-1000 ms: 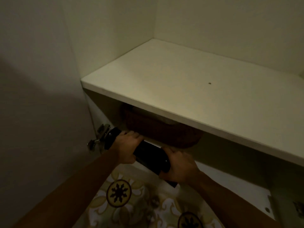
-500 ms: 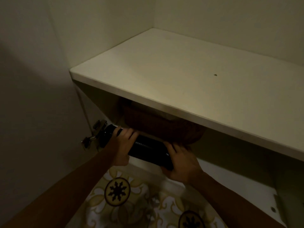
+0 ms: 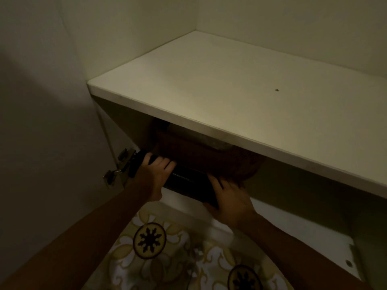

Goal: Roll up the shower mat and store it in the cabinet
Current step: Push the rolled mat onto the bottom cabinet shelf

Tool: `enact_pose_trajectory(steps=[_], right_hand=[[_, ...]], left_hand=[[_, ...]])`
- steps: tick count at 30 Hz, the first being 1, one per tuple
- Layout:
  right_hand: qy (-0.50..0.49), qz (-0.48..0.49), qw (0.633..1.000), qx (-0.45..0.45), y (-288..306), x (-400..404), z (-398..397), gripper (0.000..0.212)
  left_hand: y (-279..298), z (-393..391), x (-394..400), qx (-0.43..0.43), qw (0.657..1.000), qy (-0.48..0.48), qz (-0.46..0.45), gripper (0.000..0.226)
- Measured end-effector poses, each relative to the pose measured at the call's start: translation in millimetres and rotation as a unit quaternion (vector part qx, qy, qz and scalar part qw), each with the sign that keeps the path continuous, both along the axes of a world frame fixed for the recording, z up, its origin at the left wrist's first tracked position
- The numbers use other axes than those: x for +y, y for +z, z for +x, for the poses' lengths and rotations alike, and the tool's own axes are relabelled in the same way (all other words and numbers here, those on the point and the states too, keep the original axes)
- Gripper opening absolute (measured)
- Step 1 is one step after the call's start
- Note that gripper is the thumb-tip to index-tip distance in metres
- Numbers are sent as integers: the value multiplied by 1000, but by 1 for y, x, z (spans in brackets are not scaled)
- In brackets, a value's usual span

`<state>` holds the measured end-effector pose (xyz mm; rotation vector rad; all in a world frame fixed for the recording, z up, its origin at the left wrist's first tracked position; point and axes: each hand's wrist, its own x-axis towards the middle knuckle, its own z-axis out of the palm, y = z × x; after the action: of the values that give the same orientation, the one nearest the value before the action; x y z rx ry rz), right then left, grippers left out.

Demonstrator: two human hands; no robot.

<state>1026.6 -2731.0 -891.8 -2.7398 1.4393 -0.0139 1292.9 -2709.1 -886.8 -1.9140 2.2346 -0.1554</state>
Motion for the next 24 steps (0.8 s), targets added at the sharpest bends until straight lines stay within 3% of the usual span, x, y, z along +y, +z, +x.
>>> enact_pose_trajectory(steps=[5,16,19,24], right_hand=[[14,18,999,23,7,-1,-16,105],[34,52,995,82,25,10,-39,123],[35,46,994,95,30,15,-40,122],[18,38,993,106,34,19,-36,119]], left_hand=[[-5,7,10,14,1000,6,-13,108],[-2,18,14,-68,997,-32,-28,129],[4,17,13,-51,998,-40,-19,127],[11,11,20,-12,989,-101,-104,112]])
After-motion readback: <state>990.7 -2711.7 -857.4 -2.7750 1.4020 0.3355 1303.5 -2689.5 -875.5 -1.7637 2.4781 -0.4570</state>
